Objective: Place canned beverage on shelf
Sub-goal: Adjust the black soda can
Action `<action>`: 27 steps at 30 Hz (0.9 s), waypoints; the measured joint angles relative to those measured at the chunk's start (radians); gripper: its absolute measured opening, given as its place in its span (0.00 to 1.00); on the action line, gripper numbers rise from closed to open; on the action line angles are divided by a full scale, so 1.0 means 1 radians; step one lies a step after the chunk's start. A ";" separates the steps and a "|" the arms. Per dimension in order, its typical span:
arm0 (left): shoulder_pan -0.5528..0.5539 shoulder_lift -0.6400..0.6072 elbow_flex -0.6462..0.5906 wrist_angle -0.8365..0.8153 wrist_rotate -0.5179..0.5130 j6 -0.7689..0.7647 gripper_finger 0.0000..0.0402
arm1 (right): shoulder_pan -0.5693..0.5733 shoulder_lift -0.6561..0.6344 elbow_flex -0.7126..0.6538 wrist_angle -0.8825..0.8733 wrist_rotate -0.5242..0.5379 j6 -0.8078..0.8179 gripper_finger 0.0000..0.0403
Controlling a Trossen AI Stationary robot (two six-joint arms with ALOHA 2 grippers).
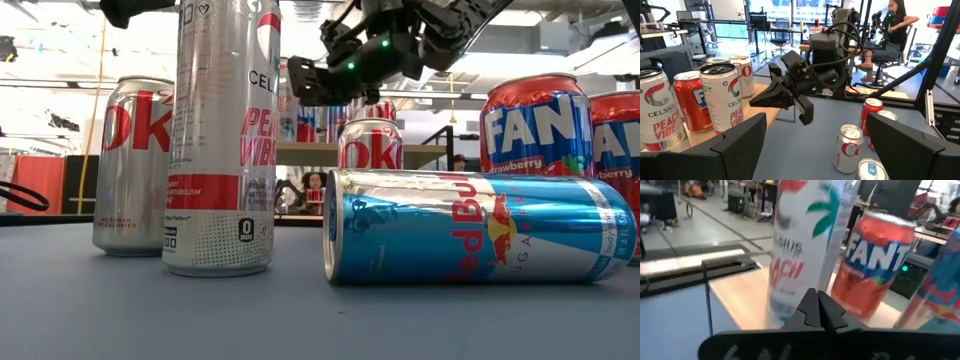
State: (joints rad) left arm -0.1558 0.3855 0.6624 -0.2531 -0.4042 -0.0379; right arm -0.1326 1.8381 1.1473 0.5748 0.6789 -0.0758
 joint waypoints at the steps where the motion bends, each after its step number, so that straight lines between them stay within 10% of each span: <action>1: 0.000 0.000 0.000 0.000 0.000 0.000 0.83 | -0.003 0.000 0.000 -0.006 0.000 0.002 0.00; 27: 0.000 0.000 0.000 0.000 -0.002 0.011 0.83 | -0.054 0.016 -0.002 0.017 -0.112 0.087 0.00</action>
State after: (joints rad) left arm -0.1558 0.3855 0.6624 -0.2527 -0.4061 -0.0265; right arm -0.1870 1.8545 1.1458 0.5916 0.5674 0.0113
